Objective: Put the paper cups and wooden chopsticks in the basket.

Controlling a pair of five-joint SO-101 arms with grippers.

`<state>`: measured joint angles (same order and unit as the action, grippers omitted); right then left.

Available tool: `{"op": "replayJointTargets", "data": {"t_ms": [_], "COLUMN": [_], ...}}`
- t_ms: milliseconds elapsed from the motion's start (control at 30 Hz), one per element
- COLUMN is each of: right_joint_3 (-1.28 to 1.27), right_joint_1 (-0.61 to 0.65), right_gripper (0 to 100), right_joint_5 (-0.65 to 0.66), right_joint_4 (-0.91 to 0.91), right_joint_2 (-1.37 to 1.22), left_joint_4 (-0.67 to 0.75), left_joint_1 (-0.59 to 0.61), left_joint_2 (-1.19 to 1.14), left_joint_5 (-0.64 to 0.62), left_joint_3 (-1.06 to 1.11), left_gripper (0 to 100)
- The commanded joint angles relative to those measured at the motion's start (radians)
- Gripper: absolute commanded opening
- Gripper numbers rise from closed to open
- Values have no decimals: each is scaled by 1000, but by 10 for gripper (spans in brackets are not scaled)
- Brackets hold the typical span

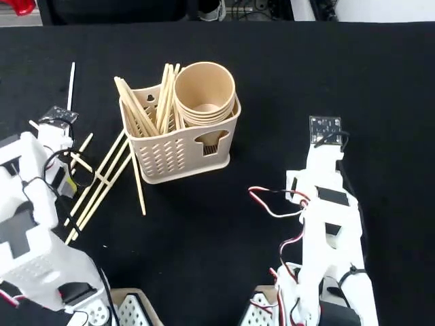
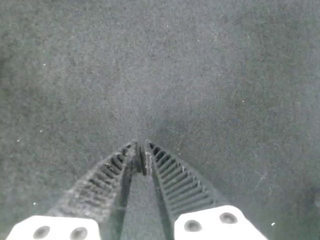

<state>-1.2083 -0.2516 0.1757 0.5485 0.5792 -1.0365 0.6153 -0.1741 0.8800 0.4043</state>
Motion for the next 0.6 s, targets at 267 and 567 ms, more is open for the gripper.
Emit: {"op": "replayJointTargets", "data": {"t_ms": [267, 567], "right_joint_3": [4, 4], "right_joint_1": [3, 3], "right_gripper": [21, 21], "right_joint_5": [12, 12], "right_joint_4": [-8, -9], "right_joint_2": [2, 2], "left_joint_4": [11, 0], "left_joint_1": [5, 58], "left_joint_2": [-175, -167], "left_joint_5": [98, 89], "left_joint_3": [-179, -213], "left_gripper": [102, 29]}}
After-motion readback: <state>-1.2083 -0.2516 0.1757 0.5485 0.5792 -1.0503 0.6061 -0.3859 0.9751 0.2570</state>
